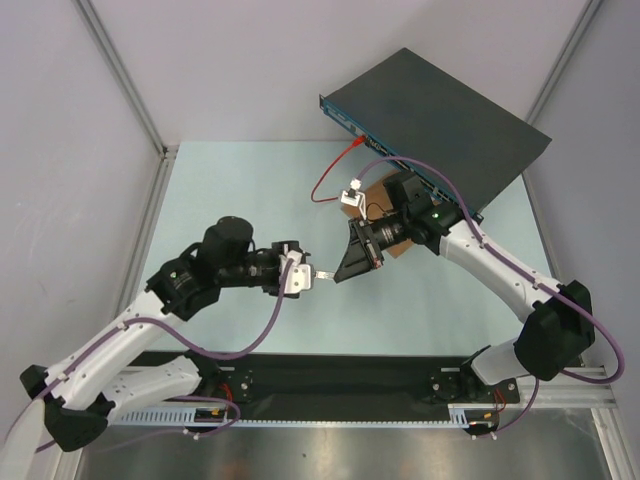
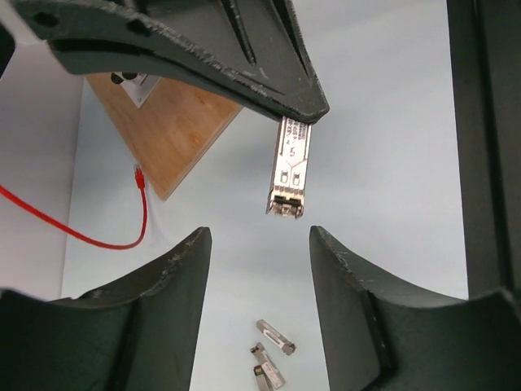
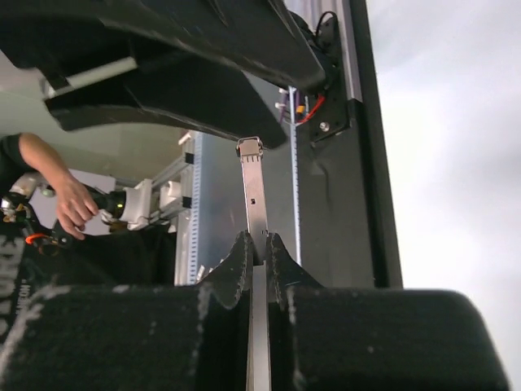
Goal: Insert the plug into the switch port
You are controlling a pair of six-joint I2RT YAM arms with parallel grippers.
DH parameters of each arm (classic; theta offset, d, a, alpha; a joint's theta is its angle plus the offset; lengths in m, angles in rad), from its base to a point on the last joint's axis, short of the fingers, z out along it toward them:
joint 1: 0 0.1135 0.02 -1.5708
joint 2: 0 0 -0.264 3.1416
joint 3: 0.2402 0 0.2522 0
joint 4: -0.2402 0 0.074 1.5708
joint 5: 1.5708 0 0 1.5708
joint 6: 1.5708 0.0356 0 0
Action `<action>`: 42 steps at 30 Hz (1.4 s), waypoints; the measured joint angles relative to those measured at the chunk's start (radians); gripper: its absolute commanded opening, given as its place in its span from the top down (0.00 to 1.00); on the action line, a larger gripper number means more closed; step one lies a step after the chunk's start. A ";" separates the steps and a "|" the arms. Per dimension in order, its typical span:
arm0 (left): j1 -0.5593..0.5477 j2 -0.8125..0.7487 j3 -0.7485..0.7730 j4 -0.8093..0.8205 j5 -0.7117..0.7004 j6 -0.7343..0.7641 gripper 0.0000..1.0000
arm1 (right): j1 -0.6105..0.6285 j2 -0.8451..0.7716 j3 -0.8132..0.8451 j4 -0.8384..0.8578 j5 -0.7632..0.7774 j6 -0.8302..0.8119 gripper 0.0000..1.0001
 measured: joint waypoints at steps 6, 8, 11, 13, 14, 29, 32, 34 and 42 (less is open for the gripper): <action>-0.045 0.031 0.002 0.000 -0.012 0.047 0.51 | -0.005 0.000 -0.018 0.024 -0.027 0.048 1.00; -0.056 0.031 0.002 0.002 -0.012 0.055 0.53 | -0.008 0.000 -0.022 0.027 -0.033 0.061 1.00; -0.069 0.031 0.002 0.003 -0.011 0.061 0.56 | -0.016 0.000 -0.027 0.042 -0.042 0.080 1.00; -0.076 0.031 0.002 0.004 -0.011 0.062 0.57 | -0.023 0.000 -0.028 0.060 -0.049 0.102 1.00; -0.079 0.031 0.002 0.004 -0.012 0.063 0.58 | -0.025 0.000 -0.028 0.069 -0.052 0.112 1.00; -0.111 0.051 0.008 0.056 -0.043 0.068 0.67 | -0.029 0.000 -0.028 0.090 -0.071 0.131 1.00; -0.113 0.051 0.008 0.061 -0.047 0.069 0.71 | -0.029 0.003 -0.028 0.090 -0.072 0.133 1.00; -0.114 0.051 0.008 0.064 -0.053 0.070 0.74 | -0.029 0.004 -0.028 0.090 -0.073 0.137 1.00; -0.120 0.051 0.008 0.069 -0.071 0.071 1.00 | -0.038 0.004 -0.026 0.097 -0.072 0.158 0.50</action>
